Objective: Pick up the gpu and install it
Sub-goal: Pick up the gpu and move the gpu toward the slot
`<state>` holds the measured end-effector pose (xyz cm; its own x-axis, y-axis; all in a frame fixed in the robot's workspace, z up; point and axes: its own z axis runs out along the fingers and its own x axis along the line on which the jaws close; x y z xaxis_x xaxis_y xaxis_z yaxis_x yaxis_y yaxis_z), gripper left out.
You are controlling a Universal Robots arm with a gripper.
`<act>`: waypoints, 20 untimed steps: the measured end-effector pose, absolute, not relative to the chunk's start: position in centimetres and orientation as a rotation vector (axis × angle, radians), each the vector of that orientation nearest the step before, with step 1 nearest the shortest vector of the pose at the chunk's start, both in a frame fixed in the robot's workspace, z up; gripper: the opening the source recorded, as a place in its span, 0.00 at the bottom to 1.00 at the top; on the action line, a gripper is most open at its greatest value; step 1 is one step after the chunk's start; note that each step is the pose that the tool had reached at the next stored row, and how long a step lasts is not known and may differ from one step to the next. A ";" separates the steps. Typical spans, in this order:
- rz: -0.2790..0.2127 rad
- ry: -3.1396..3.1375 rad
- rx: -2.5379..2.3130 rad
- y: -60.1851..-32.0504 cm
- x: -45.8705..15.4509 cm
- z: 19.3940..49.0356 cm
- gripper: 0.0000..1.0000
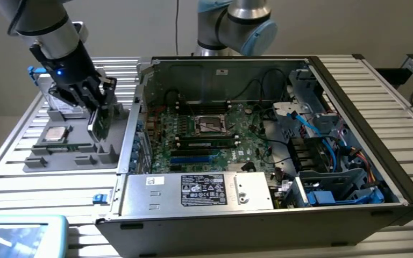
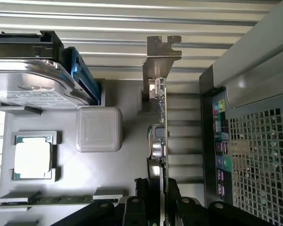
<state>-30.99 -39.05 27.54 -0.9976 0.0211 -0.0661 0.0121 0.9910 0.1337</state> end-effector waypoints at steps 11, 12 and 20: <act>0.205 3.067 0.028 -39.3 -31.0 32.5 0.28; 0.205 3.068 0.029 -39.3 -31.0 33.0 0.28; 0.206 3.078 0.036 -39.8 -30.5 36.6 0.28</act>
